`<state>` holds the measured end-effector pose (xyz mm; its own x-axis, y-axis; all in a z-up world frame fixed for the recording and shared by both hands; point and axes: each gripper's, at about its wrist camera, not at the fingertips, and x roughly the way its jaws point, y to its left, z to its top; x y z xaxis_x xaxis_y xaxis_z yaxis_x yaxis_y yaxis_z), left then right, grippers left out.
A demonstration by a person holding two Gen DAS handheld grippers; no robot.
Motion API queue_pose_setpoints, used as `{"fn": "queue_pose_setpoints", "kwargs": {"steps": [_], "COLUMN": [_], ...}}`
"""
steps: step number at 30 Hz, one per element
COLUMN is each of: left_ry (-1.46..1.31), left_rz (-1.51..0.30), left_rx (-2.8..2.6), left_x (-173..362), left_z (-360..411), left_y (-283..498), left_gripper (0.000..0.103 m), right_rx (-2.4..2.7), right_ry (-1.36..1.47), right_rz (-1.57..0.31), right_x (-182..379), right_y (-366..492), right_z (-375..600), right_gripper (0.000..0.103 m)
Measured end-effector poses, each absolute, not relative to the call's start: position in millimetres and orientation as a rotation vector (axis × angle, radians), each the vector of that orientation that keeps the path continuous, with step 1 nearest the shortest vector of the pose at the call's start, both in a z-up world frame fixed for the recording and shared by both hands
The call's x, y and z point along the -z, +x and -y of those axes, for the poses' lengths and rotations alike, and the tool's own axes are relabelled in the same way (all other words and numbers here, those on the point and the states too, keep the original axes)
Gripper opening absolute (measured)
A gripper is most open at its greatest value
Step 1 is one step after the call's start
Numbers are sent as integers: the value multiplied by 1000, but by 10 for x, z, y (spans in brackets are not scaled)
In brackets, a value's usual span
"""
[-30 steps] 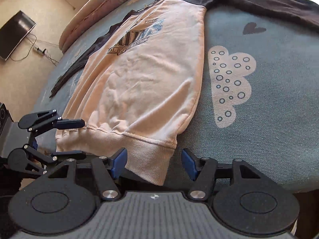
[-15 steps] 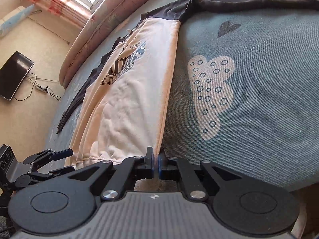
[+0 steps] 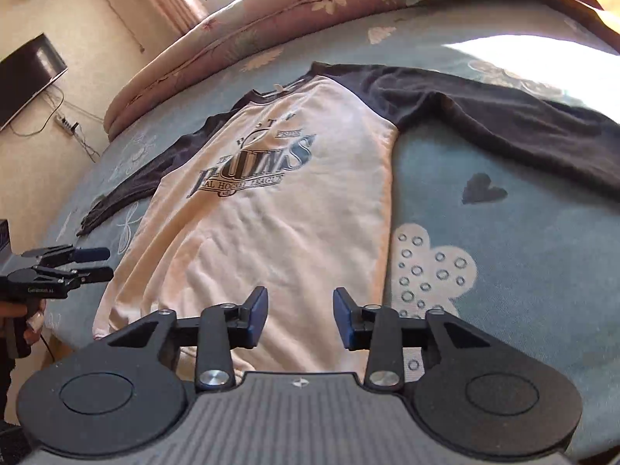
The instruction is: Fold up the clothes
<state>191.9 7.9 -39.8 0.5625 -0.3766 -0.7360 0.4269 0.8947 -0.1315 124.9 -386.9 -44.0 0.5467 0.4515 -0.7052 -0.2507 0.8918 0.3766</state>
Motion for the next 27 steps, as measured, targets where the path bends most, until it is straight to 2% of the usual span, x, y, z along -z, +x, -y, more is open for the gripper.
{"fn": "queue_pose_setpoints", "kwargs": {"steps": [3, 6, 9, 11, 14, 15, 16, 18, 22, 27], "left_ry": [-63, -169, -185, -180, -35, 16, 47, 110, 64, -27], "left_rz": [-870, -877, -885, -896, -873, -858, -847, -829, -833, -812], "left_rx": [467, 472, 461, 420, 335, 317, 317, 303, 307, 369], "left_x": [476, 627, 797, 914, 1013, 1039, 1047, 1048, 962, 767], "left_z": [-179, -199, -158, -180, -245, -275, -308, -346, -373, -366], "left_y": [2406, 2847, 3109, 3212, 3192, 3170, 3151, 3149, 3172, 3066], "left_gripper": [69, 69, 69, 69, 68, 69, 69, 70, 69, 71], "right_rx": [-497, -558, -594, -606, -619, -587, -555, -500, -457, -541], "right_ry": [-5, -130, -199, -243, -301, -296, -291, -233, -281, -261], "right_rz": [-868, -864, -841, -870, -908, -951, -994, -1062, -1120, -959], "right_x": [432, 597, 767, 920, 993, 1003, 1012, 1043, 954, 622], "right_y": [1592, 1921, 2161, 2255, 2198, 2139, 2080, 1968, 1769, 2010], "right_z": [3253, 2749, 2424, 2356, 2472, 2638, 2803, 3162, 3378, 2964], "right_gripper": [57, 57, 58, 63, 70, 78, 92, 99, 98, 98]}}
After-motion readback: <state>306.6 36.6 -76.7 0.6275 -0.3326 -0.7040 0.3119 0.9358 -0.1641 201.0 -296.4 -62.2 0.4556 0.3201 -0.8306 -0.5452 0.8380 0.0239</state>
